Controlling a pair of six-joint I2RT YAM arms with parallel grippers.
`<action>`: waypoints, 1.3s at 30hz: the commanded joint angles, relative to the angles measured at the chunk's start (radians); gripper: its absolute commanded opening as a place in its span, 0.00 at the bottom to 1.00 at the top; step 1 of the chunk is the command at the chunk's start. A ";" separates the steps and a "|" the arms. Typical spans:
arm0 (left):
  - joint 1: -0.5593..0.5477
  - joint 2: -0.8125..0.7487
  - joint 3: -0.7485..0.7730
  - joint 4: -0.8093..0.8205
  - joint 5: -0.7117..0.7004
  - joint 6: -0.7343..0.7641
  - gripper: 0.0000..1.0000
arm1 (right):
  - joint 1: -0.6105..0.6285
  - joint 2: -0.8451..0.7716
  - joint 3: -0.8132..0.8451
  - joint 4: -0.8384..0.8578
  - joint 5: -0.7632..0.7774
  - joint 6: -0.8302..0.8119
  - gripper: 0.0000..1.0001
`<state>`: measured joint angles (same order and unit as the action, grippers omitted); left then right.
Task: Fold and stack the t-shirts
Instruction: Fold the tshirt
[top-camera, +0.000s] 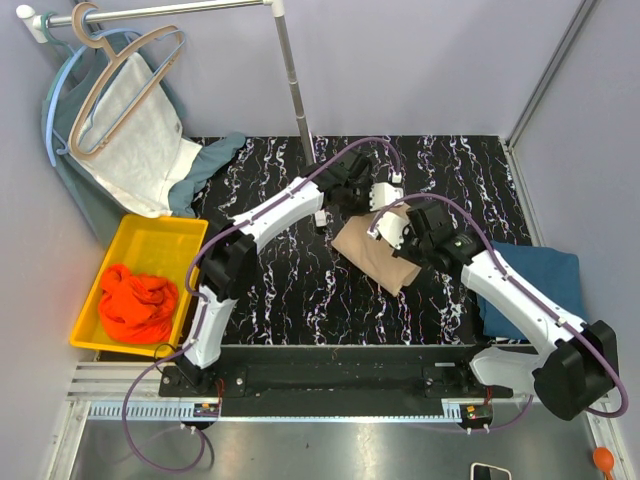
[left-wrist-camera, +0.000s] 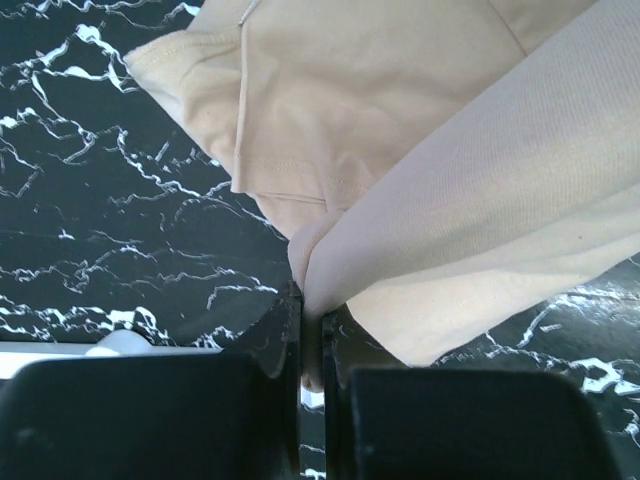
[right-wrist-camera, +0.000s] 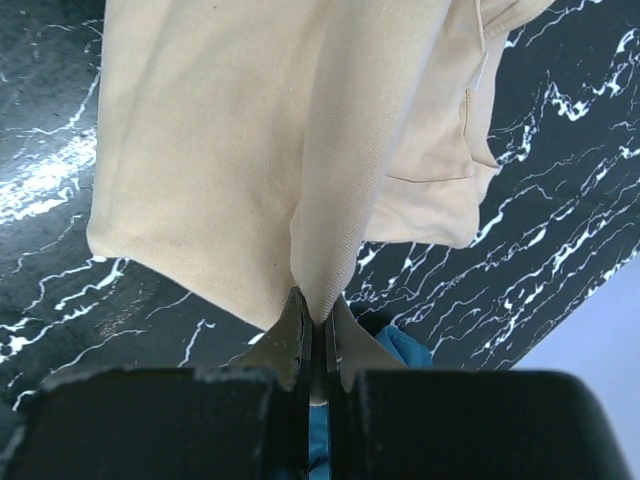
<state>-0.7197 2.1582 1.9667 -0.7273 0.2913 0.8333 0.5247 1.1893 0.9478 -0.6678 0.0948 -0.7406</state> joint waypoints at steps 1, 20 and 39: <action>0.012 -0.001 0.072 0.086 -0.004 0.003 0.00 | -0.019 -0.008 0.026 0.028 0.020 -0.036 0.00; 0.011 -0.089 0.067 0.184 -0.018 0.003 0.00 | -0.034 -0.039 0.112 -0.018 0.049 -0.045 0.00; -0.009 0.179 0.164 0.354 -0.155 0.112 0.00 | -0.183 0.013 -0.066 0.204 0.048 -0.131 0.00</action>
<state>-0.7441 2.2982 2.0823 -0.4793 0.2409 0.9028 0.3866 1.1889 0.9123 -0.5259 0.1207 -0.8349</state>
